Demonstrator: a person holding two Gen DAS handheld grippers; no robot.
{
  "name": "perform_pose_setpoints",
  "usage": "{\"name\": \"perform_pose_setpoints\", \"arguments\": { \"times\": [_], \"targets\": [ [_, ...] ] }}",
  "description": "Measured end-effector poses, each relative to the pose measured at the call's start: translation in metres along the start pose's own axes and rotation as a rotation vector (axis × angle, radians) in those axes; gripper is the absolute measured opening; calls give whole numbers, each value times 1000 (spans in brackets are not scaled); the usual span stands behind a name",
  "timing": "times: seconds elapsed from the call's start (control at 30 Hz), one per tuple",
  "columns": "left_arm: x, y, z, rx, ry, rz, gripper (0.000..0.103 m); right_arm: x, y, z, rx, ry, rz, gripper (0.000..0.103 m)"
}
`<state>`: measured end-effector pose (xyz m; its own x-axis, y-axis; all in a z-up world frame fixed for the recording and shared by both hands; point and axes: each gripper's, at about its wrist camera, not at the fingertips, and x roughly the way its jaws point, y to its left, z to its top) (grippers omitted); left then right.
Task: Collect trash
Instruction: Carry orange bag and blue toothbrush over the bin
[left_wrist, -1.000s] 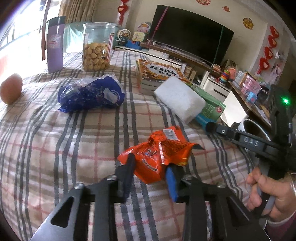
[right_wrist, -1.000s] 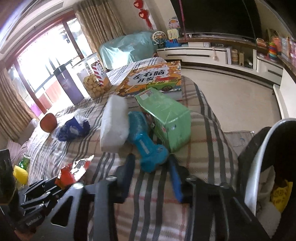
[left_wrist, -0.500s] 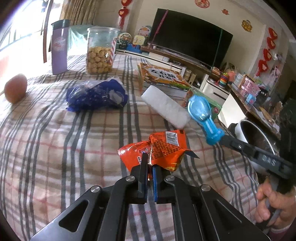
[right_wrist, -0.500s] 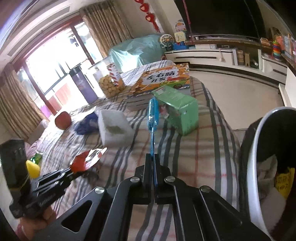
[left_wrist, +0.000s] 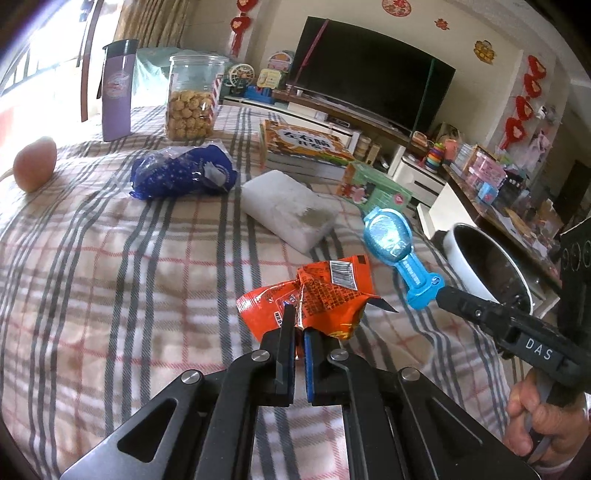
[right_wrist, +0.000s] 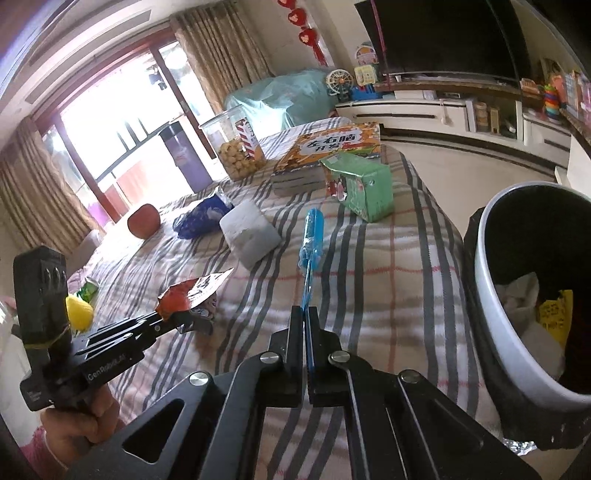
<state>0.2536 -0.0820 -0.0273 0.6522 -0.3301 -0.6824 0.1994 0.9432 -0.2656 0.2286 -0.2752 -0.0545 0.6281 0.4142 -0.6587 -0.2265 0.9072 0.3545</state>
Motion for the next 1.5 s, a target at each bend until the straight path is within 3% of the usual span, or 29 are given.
{"name": "perform_pose_setpoints", "arguments": {
  "times": [0.33, 0.37, 0.5, 0.57, 0.63, 0.73, 0.83, 0.97, 1.5],
  "targets": [
    [-13, -11, -8, 21, -7, -14, 2, -13, -2, -11, 22, 10, 18, 2],
    [-14, -12, -9, 22, -7, -15, 2, -11, -3, -12, 31, 19, 28, 7],
    [-15, -12, -12, 22, -3, -13, 2, -2, -3, -13, 33, 31, 2, 11],
    [-15, -10, -13, 18, 0, -9, 2, 4, -2, -11, 21, 34, -9, 28],
    [-15, -7, -13, 8, 3, -8, 2, 11, 0, -9, 4, 40, -21, 34],
    [-14, -1, -13, -6, 6, -5, 2, 20, 2, -5, -12, 45, -43, 36],
    [-11, 2, -13, -17, 14, -8, 2, 33, -2, -1, -6, 68, -60, 35],
    [-8, 2, -12, -15, 16, -9, 2, 39, -5, -1, -4, 90, -53, 18],
    [-4, -40, -10, 57, 23, -70, 2, -31, -25, -8, 65, -16, -23, 15]
  ]
}}
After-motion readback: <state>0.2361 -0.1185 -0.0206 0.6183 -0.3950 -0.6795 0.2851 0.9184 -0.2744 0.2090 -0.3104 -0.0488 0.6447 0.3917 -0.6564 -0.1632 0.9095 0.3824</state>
